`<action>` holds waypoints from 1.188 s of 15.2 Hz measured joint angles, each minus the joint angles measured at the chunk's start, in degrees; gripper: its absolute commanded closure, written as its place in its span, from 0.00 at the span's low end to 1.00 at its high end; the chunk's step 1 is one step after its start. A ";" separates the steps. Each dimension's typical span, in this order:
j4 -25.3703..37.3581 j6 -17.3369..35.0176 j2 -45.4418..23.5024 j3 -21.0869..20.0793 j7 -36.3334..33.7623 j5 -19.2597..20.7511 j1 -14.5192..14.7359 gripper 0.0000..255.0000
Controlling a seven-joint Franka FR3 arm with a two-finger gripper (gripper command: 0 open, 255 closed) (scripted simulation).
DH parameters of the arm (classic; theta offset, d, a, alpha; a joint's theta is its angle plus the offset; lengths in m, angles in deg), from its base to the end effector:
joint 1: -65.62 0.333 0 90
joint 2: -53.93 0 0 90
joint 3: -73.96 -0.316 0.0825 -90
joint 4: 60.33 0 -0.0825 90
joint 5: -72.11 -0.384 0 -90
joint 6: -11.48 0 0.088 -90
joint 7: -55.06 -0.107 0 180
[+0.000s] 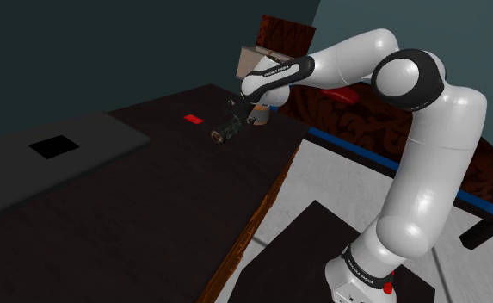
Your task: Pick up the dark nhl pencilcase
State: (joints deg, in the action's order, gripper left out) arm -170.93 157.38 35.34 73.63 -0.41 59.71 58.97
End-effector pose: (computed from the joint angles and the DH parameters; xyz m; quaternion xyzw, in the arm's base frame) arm 0.6393 -0.0738 0.3501 -0.8029 0.5736 -0.1006 0.1272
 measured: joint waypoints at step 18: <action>1.63 -3.76 2.13 0.37 -0.83 0.76 0.04 1.00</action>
State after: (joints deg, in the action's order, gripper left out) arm -169.31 153.62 37.47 74.00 -1.24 60.48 59.01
